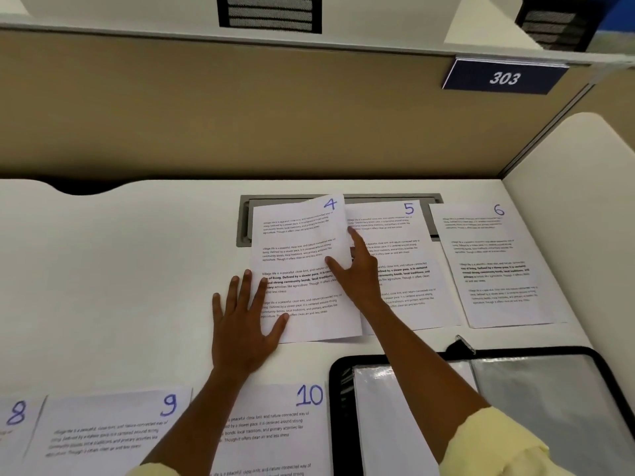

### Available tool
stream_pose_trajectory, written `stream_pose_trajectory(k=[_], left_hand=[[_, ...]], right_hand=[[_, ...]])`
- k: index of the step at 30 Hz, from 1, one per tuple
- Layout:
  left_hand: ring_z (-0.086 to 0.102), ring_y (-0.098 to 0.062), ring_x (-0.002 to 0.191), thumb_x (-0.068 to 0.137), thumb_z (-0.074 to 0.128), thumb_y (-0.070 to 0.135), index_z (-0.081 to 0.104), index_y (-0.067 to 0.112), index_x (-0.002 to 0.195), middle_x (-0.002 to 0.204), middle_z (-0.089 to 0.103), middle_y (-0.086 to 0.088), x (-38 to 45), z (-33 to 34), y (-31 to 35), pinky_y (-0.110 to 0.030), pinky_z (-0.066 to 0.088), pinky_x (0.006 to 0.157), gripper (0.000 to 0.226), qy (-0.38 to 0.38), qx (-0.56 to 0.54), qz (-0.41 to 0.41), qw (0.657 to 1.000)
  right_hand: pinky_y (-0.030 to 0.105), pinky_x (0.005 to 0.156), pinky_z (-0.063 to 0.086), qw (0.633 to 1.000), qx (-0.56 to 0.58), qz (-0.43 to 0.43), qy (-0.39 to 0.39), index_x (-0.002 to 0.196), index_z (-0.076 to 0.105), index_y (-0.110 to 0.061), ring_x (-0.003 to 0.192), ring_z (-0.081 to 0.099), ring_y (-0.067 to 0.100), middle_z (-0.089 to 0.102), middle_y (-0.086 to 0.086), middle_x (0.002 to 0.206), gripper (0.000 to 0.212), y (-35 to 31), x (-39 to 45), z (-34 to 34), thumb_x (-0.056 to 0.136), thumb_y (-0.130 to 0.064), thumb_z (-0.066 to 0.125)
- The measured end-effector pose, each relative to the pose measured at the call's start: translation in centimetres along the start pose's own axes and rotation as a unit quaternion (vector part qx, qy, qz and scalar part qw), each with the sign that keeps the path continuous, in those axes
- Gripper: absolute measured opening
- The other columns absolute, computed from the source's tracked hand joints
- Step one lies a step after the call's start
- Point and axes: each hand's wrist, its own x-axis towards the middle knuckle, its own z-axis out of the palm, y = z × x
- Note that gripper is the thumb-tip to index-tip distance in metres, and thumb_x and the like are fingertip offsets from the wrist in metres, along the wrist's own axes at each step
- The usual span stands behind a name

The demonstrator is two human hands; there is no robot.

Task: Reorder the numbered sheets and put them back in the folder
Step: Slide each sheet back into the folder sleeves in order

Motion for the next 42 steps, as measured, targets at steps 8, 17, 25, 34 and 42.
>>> stream_pose_trajectory(k=[8, 17, 25, 34, 42], left_hand=[[-0.001, -0.022, 0.153, 0.091, 0.030, 0.072, 0.012, 0.028, 0.158, 0.166, 0.000, 0.000, 0.1, 0.1, -0.2, -0.056, 0.008, 0.121, 0.083, -0.004, 0.001, 0.005, 1.000], [-0.002, -0.020, 0.152, 0.087, 0.012, 0.079, 0.004, 0.025, 0.158, 0.166, -0.002, 0.001, 0.3, -0.6, -0.5, -0.053, -0.001, 0.119, 0.089, -0.046, -0.038, 0.007, 0.998], [0.001, -0.017, 0.152, 0.088, 0.030, 0.075, 0.006, 0.026, 0.158, 0.165, 0.009, -0.001, -0.6, -3.2, 0.1, -0.044, -0.005, 0.121, 0.089, -0.117, -0.280, -0.099, 0.948], [0.045, -0.020, 0.136, 0.094, 0.059, 0.045, 0.047, 0.015, 0.145, 0.146, 0.050, -0.002, -6.6, -6.2, 5.5, -0.035, 0.033, 0.113, 0.060, -0.029, -0.443, -0.149, 0.883], [0.063, -0.016, 0.083, 0.081, 0.072, 0.053, 0.072, 0.012, 0.092, 0.088, 0.069, -0.001, -10.0, -6.1, 8.4, -0.039, 0.052, 0.084, 0.043, -0.018, -0.537, -0.162, 0.828]], right_hand=[[0.013, 0.092, 0.046, 1.000, -0.014, 0.013, -0.001, 0.133, 0.058, -0.009, 0.095, 0.052, -0.005, 0.063, -0.003, 0.120, 0.049, 0.5, -3.5, -0.2, 0.088, -0.017, 0.076], [0.007, 0.065, 0.040, 0.997, 0.032, 0.023, 0.073, 0.073, 0.052, -0.023, 0.073, 0.051, 0.000, 0.055, -0.012, 0.080, 0.028, 0.2, -6.7, -1.9, 0.091, -0.018, 0.073], [0.028, 0.085, 0.054, 0.988, 0.135, 0.031, 0.068, 0.104, 0.070, -0.015, 0.096, 0.068, 0.015, 0.073, -0.003, 0.103, 0.017, 1.1, -10.9, -5.3, 0.090, -0.023, 0.075], [0.040, 0.088, 0.059, 0.979, 0.194, 0.039, 0.042, 0.100, 0.072, -0.025, 0.094, 0.072, 0.015, 0.076, -0.005, 0.101, 0.014, 2.7, -15.1, -8.5, 0.087, -0.023, 0.077], [0.042, 0.086, 0.060, 0.974, 0.220, 0.046, 0.020, 0.098, 0.072, -0.024, 0.092, 0.073, 0.018, 0.077, -0.004, 0.099, 0.015, 4.2, -18.8, -10.6, 0.086, -0.022, 0.080]])
